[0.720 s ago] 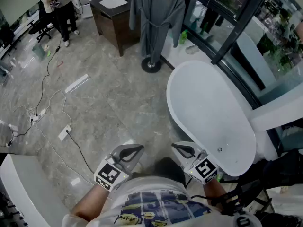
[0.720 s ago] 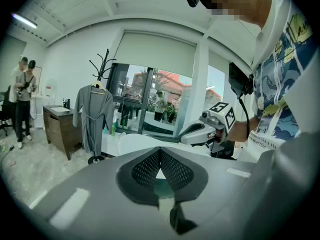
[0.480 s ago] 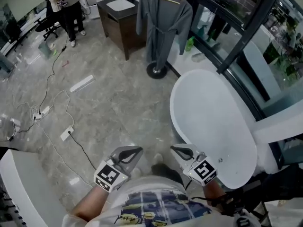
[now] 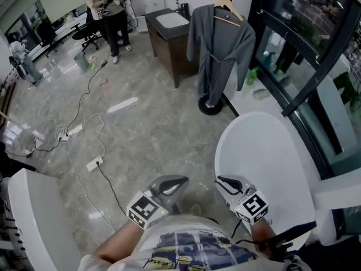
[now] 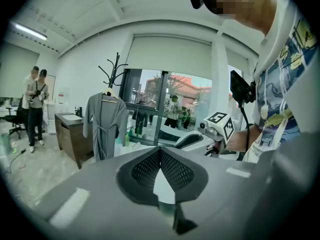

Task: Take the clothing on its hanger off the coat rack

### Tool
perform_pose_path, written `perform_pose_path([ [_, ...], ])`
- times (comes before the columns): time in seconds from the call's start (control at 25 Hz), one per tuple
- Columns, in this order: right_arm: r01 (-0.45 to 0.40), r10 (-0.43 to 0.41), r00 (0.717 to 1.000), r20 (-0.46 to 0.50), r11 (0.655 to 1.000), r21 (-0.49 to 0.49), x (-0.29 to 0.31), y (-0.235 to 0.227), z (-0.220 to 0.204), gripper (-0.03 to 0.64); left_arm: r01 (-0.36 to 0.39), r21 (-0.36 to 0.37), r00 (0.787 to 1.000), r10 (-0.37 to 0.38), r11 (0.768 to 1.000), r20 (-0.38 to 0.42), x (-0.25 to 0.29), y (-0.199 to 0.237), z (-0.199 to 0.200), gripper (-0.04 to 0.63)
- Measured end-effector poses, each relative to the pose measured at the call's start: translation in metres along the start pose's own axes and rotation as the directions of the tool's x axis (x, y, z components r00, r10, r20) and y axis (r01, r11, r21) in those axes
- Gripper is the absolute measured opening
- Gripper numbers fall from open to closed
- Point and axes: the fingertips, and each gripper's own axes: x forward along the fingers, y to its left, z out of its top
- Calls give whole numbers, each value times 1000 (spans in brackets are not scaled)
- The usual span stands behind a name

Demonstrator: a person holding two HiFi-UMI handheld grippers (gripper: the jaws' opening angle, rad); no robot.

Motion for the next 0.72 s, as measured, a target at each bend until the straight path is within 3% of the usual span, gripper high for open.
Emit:
perform_pose_path([
  [0.24,3,-3,1000,6,1000,4,47,-44,15,67,-22,-21,999,22,1000,-30,11,67,-4,3],
  [0.52,89,-89,996,-12,996,3,126,-117,59,84,47,-13,999,-47,999,-26,34,172,25,21],
  [0.72,176,-178,984,-30,983,-60,183,-191,100,97,105,21,994,-104,994,-39,36,251,44,34],
])
